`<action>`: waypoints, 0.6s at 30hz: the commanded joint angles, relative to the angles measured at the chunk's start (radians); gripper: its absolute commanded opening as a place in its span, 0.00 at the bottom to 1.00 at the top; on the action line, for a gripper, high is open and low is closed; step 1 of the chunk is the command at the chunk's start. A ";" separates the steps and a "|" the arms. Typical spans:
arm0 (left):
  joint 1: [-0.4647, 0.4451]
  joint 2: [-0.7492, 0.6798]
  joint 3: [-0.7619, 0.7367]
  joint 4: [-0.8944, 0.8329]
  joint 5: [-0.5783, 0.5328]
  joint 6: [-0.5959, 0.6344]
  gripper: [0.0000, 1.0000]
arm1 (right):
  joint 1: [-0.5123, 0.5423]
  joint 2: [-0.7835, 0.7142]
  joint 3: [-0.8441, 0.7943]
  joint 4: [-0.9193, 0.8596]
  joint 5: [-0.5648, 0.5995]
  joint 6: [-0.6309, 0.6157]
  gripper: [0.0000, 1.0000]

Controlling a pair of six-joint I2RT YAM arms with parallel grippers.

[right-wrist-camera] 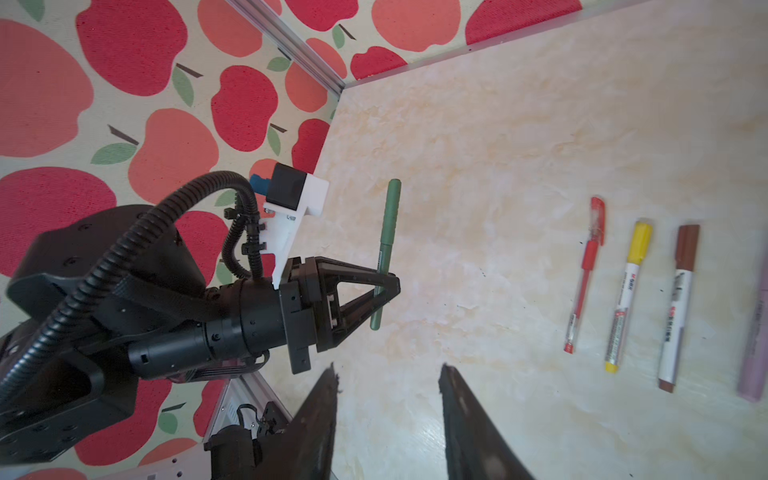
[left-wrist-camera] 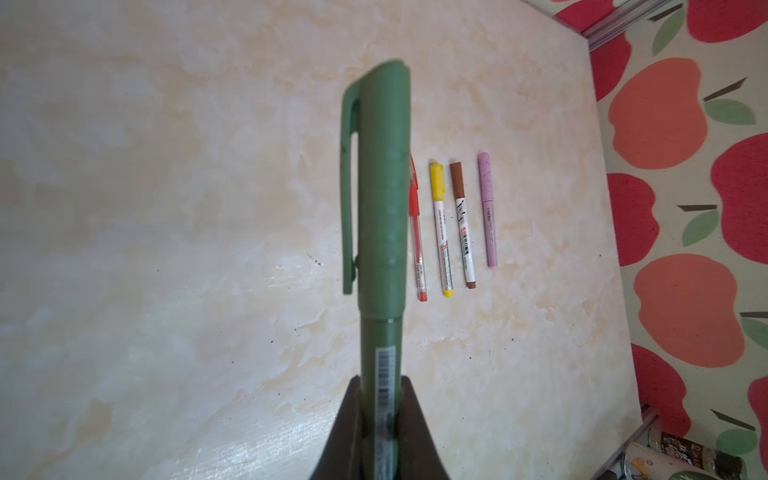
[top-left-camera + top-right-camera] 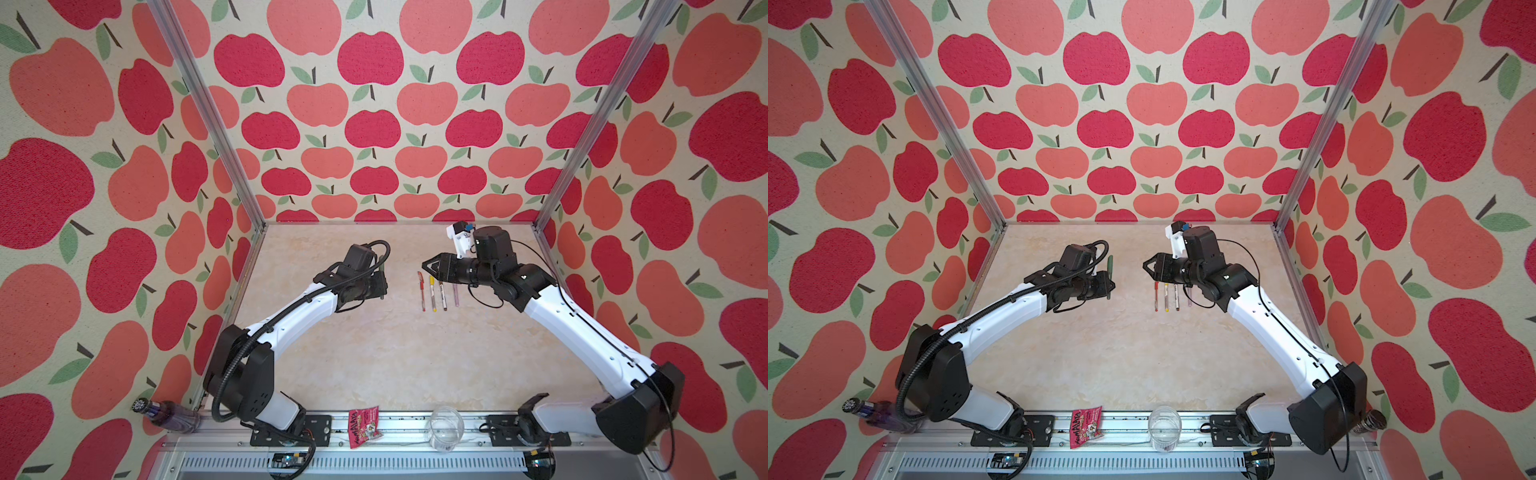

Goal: Insert the pens into the pen caps
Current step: 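Lower the capped green pen with the left gripper beside the markers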

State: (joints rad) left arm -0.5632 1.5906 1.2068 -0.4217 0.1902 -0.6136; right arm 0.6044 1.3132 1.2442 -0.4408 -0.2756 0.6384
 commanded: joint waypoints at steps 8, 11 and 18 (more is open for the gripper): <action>-0.047 0.365 0.311 -0.302 -0.101 -0.037 0.04 | -0.097 -0.136 -0.138 -0.012 -0.024 -0.048 0.43; -0.055 0.437 0.373 -0.344 -0.141 -0.034 0.05 | -0.131 -0.172 -0.169 -0.010 -0.044 -0.054 0.43; -0.076 0.523 0.431 -0.378 -0.207 -0.044 0.07 | -0.195 -0.230 -0.217 -0.007 -0.097 -0.054 0.43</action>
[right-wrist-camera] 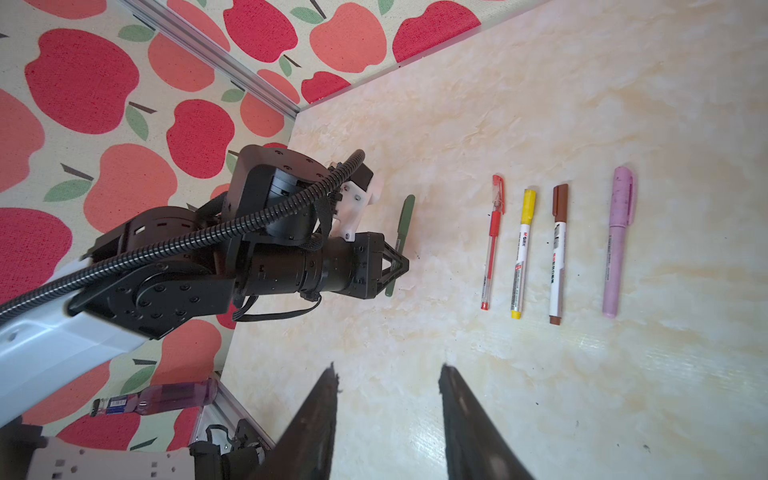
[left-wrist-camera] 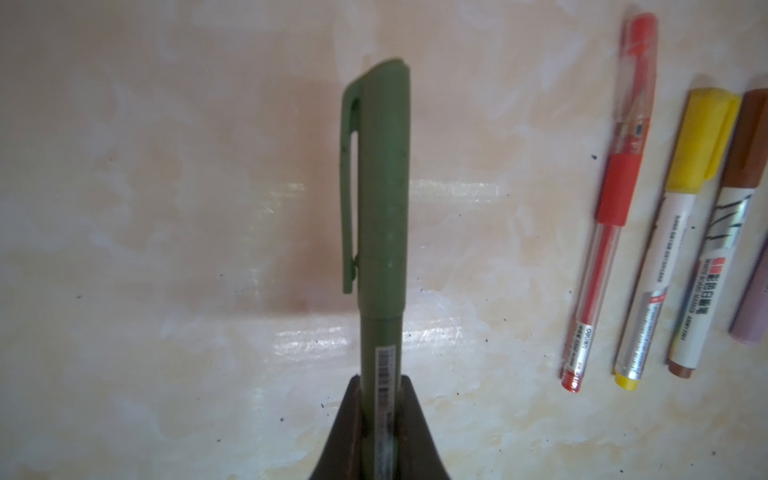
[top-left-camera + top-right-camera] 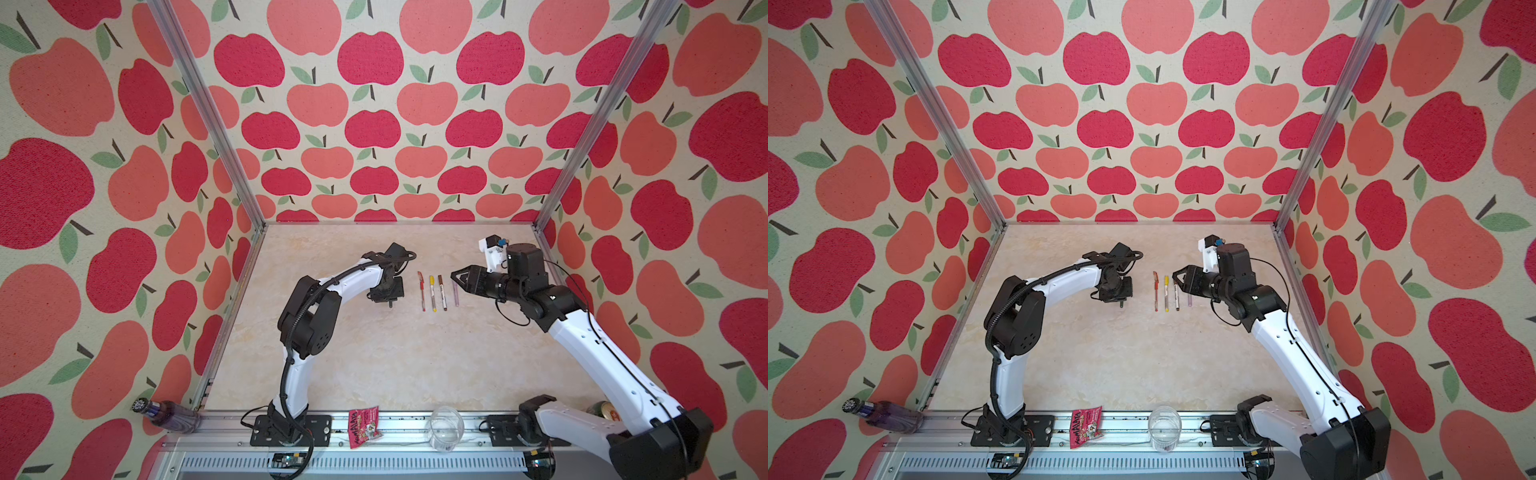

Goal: Insert the pens into the pen caps
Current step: 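Lower the capped green pen with the left gripper beside the markers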

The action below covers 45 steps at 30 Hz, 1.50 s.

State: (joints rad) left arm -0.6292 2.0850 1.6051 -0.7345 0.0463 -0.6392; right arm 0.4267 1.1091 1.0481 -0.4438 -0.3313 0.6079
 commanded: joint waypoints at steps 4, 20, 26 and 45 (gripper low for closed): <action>-0.022 0.052 0.037 -0.059 -0.075 -0.033 0.14 | -0.036 -0.040 -0.033 -0.004 -0.062 -0.025 0.43; -0.029 0.121 0.052 -0.059 -0.109 -0.035 0.22 | -0.059 -0.056 -0.046 0.001 -0.080 -0.022 0.43; -0.030 0.119 0.050 -0.059 -0.117 -0.031 0.22 | -0.059 -0.052 -0.048 0.008 -0.083 -0.016 0.43; -0.081 0.181 0.174 -0.059 -0.082 -0.036 0.08 | -0.061 -0.067 -0.056 -0.005 -0.086 -0.023 0.43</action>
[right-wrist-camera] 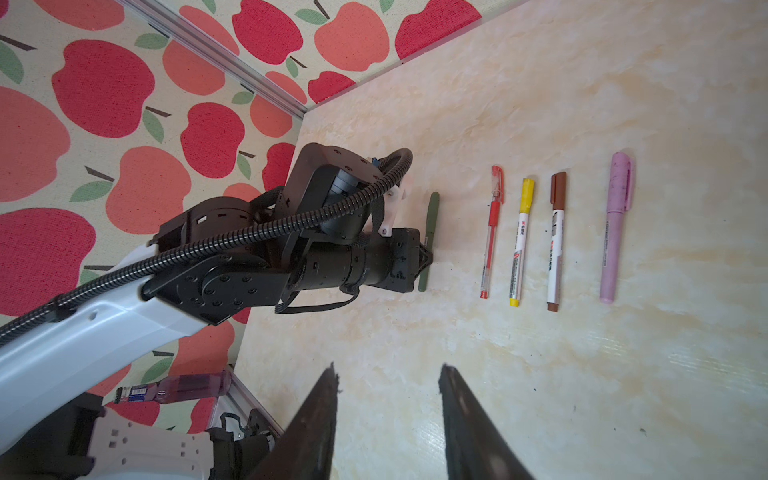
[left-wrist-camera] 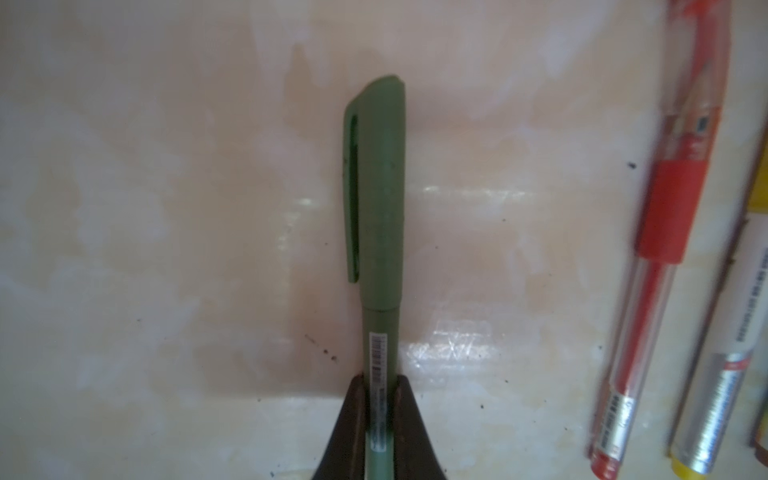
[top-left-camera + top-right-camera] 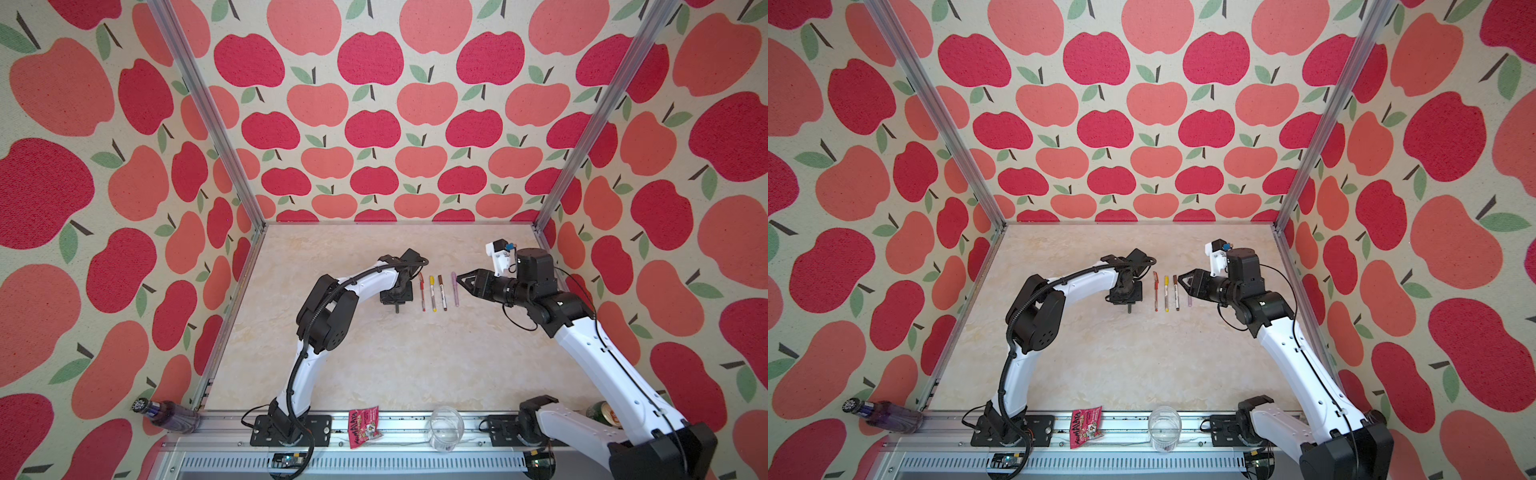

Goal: Insert the pens into the pen caps
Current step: 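Lower the capped green pen with the left gripper beside the markers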

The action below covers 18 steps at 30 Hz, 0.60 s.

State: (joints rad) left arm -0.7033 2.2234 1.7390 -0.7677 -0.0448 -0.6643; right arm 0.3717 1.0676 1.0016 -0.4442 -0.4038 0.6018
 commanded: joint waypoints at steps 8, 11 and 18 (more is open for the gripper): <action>-0.024 0.085 0.113 -0.030 0.022 -0.014 0.08 | -0.011 -0.050 -0.014 -0.028 -0.009 -0.023 0.43; -0.023 0.093 0.123 -0.041 0.021 -0.016 0.08 | -0.014 -0.055 -0.014 -0.031 -0.011 -0.023 0.43; -0.025 0.085 0.104 -0.027 0.031 -0.023 0.09 | -0.018 -0.059 -0.015 -0.033 -0.015 -0.024 0.43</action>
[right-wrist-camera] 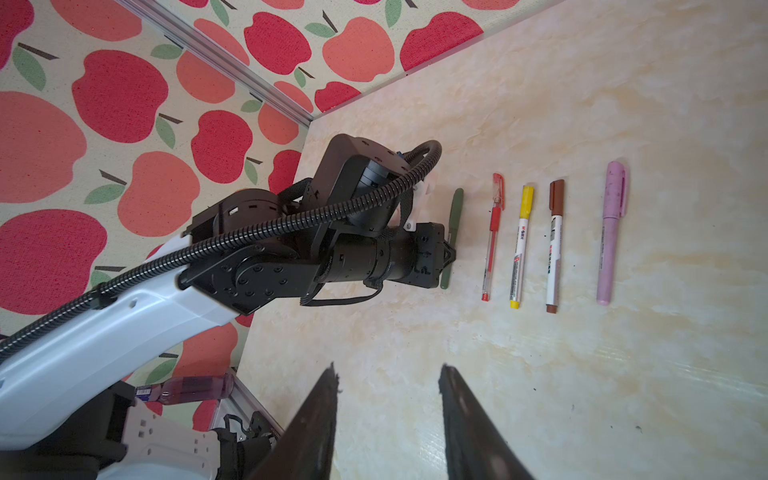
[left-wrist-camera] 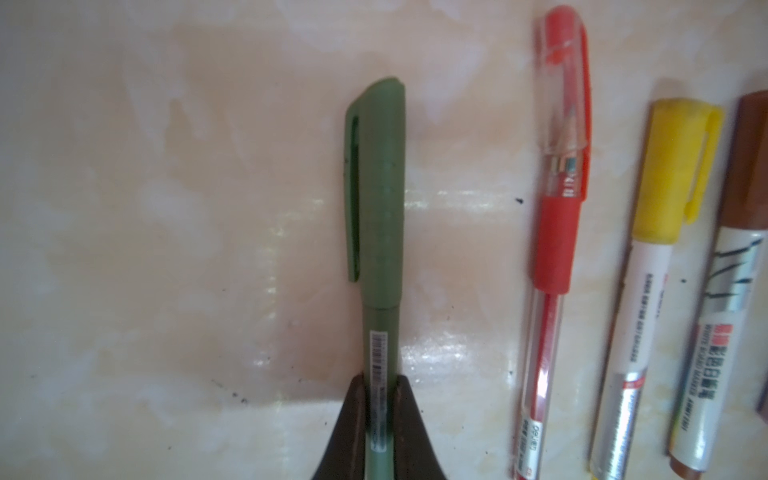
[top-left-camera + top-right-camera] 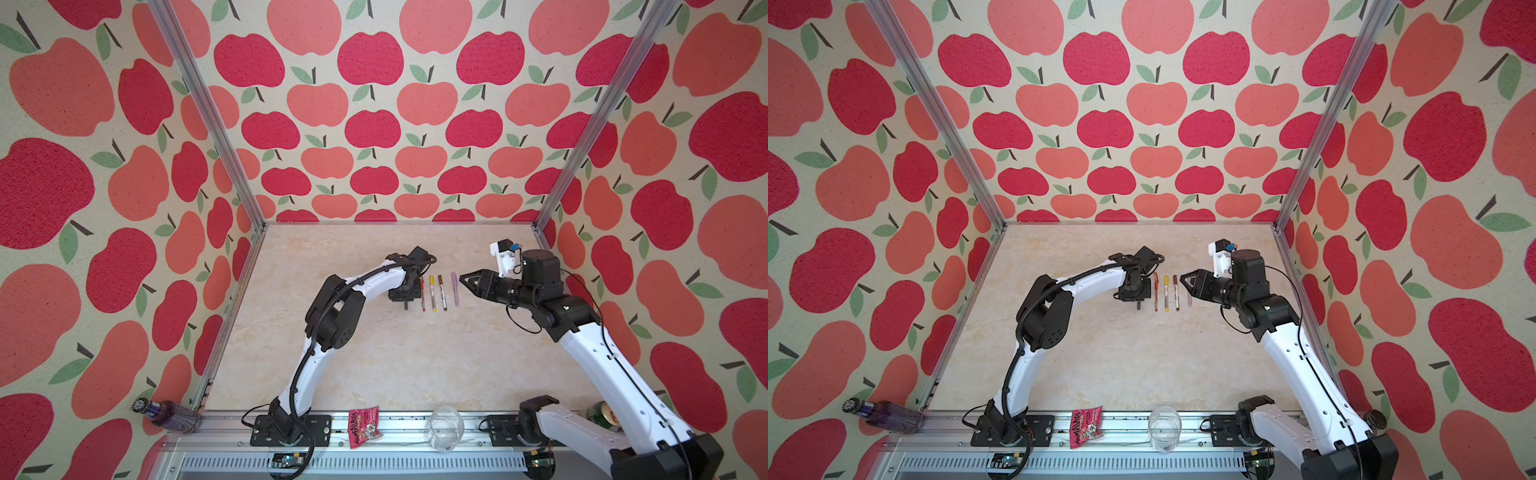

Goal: Insert the pens into the pen caps
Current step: 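Lower the capped green pen with the left gripper beside the markers, then release the green pen and move the left gripper over the red gel pen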

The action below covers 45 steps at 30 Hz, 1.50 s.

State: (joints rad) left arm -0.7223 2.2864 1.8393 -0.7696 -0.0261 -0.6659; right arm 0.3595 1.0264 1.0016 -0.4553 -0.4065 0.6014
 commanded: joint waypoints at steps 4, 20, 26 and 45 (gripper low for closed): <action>-0.006 0.022 0.003 -0.024 0.016 -0.025 0.11 | -0.005 -0.022 -0.017 -0.022 -0.010 -0.023 0.43; -0.016 -0.071 -0.012 -0.027 -0.024 -0.003 0.27 | -0.008 -0.027 -0.021 -0.023 -0.010 -0.020 0.43; -0.033 -0.162 -0.022 -0.023 -0.074 0.022 0.31 | -0.008 -0.028 -0.015 -0.023 -0.008 -0.017 0.43; -0.111 0.058 0.242 -0.148 -0.058 0.061 0.34 | -0.074 -0.062 -0.015 -0.040 -0.005 -0.028 0.43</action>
State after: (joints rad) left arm -0.8383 2.3089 2.0373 -0.8471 -0.0711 -0.6266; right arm 0.2974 0.9848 0.9920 -0.4679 -0.4030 0.6010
